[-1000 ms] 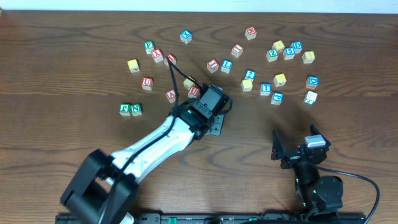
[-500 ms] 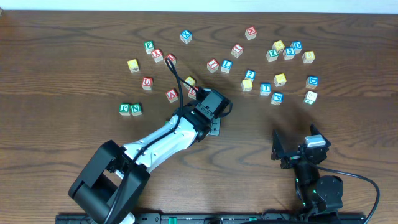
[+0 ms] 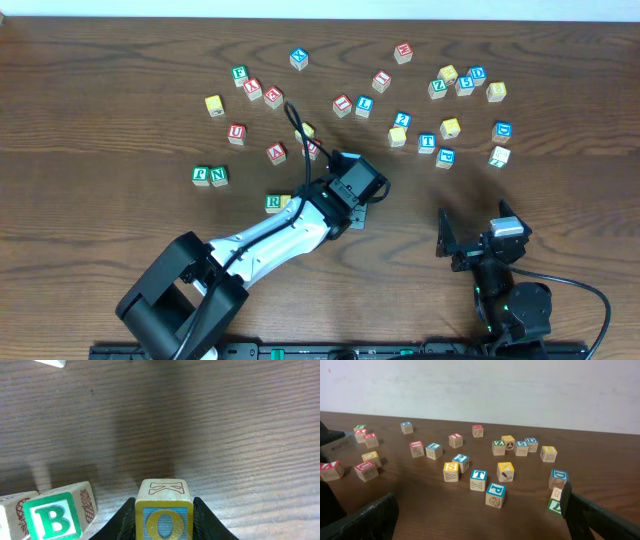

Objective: Spell out ROBOT
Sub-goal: 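Carry the yellow O block toward the right of the B block, then lower the yellow O block beside the B block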

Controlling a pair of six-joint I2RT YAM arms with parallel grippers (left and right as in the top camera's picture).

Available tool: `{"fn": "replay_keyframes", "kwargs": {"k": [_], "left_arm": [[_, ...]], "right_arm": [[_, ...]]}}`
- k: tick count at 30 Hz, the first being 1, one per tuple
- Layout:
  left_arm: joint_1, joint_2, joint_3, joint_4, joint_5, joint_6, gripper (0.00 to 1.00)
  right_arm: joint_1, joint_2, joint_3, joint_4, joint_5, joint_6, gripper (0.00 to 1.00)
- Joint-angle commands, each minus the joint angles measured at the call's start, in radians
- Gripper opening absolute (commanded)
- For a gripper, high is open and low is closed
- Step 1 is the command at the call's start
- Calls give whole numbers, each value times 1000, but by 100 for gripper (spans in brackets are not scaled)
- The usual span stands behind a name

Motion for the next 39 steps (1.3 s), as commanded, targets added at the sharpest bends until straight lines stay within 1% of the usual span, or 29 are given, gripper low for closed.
{"fn": "replay_keyframes", "kwargs": {"k": [1, 6, 11, 17, 25, 39], "left_arm": [[0, 7, -55, 48, -43, -30, 7], [0, 7, -68, 69, -44, -29, 7], [0, 7, -80, 69, -104, -30, 7], [1, 7, -82, 71, -129, -34, 8], [29, 13, -86, 72, -121, -34, 7], [30, 14, -86, 50, -101, -48, 7]], "right_arm": [[-9, -3, -1, -5, 8, 10, 99], [-9, -3, -1, -5, 8, 10, 99], [-9, -3, -1, -5, 8, 10, 99], [-9, -2, -1, -5, 8, 10, 99], [-9, -2, -1, -5, 8, 10, 99], [-9, -2, -1, -5, 8, 10, 99]]}}
